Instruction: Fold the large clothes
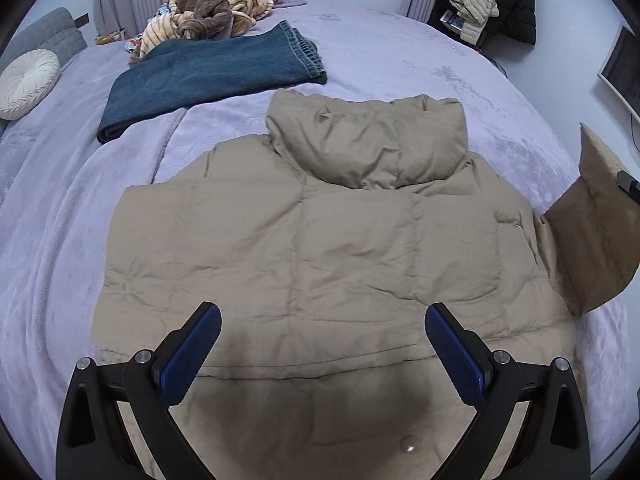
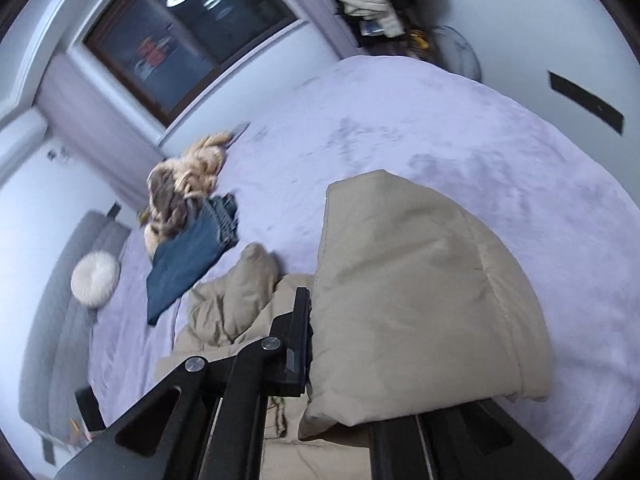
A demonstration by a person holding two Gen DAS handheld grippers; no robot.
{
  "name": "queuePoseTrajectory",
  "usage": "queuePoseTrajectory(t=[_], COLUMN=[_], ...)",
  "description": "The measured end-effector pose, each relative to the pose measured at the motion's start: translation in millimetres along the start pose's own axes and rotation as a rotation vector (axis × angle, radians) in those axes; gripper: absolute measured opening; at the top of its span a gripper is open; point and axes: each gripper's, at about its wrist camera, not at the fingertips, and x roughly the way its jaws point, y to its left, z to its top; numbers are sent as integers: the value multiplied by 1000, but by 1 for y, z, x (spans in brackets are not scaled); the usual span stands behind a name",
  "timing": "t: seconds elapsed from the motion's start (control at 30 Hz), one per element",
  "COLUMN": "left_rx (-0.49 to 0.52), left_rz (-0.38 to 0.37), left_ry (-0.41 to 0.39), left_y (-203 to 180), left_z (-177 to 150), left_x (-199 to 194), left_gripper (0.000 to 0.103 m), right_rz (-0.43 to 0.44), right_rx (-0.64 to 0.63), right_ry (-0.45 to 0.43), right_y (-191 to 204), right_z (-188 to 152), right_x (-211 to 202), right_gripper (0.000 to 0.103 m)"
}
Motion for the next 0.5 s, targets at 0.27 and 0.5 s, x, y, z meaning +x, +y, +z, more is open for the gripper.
queuePoseTrajectory(t=[0.27,0.5], left_rx=[-36,-58], left_rz=[45,13], left_ry=[8,33], left_y=[58,67], left_z=[-5,-10], left_x=[12,30], left_gripper=[102,102], right_rz=[-42,-113], right_rx=[-282,-218], right_ry=[186,317], right_y=[104,86], right_z=[-88,-134], right_x=[96,135], right_gripper=[7,30])
